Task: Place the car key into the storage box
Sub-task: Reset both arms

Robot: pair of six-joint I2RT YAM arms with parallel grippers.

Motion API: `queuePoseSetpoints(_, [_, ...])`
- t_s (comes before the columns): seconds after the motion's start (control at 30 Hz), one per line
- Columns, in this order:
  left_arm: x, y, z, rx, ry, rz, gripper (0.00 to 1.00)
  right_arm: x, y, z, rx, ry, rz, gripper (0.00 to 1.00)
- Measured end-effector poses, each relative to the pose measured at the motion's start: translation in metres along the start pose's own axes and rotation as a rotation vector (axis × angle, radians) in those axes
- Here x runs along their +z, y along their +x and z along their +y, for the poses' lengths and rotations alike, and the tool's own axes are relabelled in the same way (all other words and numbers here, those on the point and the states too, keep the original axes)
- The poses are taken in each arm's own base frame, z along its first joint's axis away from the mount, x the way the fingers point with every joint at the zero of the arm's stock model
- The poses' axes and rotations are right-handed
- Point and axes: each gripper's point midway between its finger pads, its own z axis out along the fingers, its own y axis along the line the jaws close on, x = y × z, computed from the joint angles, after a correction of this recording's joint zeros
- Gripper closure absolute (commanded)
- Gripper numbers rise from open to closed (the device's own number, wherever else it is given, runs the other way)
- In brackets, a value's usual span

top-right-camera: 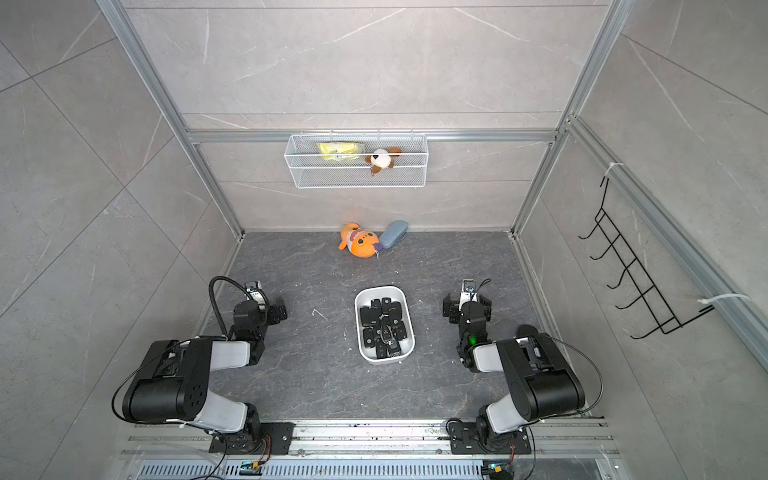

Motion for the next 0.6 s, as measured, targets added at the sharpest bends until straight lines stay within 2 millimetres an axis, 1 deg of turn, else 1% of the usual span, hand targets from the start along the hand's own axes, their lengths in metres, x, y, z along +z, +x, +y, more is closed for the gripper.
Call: queuePoseSetpoints(0.6, [0.0001, -0.0007, -0.0026, 0.002, 0.015, -0.003, 0.0, 0.0, -0.0001, 0.0, 0.0, 0.0, 0.0, 0.01])
